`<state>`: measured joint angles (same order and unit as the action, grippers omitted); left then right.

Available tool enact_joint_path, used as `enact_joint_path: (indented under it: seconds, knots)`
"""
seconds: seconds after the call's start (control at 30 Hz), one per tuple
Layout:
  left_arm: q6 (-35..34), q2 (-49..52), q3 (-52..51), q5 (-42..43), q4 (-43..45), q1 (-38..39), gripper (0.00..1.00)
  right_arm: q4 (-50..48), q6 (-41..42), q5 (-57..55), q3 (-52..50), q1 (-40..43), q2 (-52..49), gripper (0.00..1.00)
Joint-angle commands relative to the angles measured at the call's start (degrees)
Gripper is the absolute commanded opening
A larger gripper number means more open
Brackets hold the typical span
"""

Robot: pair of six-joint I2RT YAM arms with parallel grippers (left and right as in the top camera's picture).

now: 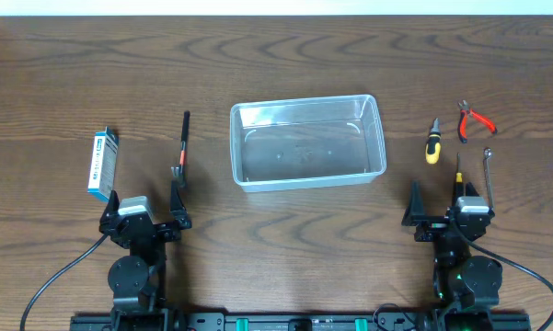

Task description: Pack container

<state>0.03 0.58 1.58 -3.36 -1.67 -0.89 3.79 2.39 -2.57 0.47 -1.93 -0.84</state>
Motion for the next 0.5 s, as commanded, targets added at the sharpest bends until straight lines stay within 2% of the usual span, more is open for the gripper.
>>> enact_joint_path:
  seconds: [0.0, 0.33, 0.47]
  knots:
    - [0.37, -0.35, -1.36, -0.11, -1.27, 0.33, 0.98, 0.15, 0.13, -0.59, -0.15, 0.46, 0.46, 0.99]
    - [0.15, 0.11, -1.25, 0.39, -1.18, 0.33, 0.98, 0.15, 0.13, -0.59, -0.15, 0.46, 0.46, 0.99]
    - [-0.13, 3.8, 2.54, 0.44, -1.95, 0.33, 0.98, 0.15, 0.13, -0.59, -0.15, 0.46, 0.46, 0.99]
